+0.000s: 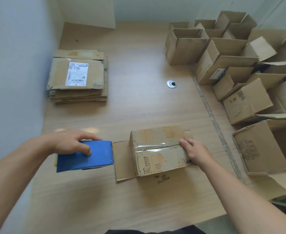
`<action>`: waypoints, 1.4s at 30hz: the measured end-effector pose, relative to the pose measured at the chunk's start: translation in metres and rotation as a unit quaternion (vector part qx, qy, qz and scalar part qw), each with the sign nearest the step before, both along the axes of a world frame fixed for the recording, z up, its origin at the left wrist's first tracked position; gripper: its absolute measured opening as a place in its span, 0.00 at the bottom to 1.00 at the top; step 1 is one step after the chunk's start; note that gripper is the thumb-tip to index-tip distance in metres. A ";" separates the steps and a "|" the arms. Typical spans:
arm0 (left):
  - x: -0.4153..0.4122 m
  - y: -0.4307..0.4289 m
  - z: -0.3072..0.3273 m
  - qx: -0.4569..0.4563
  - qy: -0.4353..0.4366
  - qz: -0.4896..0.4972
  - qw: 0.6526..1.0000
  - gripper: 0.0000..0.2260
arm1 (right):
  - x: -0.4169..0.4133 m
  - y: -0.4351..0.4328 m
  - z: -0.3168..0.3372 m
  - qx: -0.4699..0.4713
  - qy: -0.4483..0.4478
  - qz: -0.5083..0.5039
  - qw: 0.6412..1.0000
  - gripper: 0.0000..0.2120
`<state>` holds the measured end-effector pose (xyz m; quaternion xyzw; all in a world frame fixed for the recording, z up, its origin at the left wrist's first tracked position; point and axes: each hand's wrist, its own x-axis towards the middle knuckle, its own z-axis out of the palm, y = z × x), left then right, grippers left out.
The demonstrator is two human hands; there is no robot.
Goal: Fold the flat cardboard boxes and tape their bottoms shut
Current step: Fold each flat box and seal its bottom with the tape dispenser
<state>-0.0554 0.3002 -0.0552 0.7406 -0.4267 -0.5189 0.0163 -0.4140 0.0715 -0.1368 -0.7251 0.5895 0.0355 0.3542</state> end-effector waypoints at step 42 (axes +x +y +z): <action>-0.120 -0.033 -0.052 -0.121 -0.284 -0.017 0.951 0.20 | 0.047 0.119 -0.006 -0.177 -0.006 0.410 0.895 0.34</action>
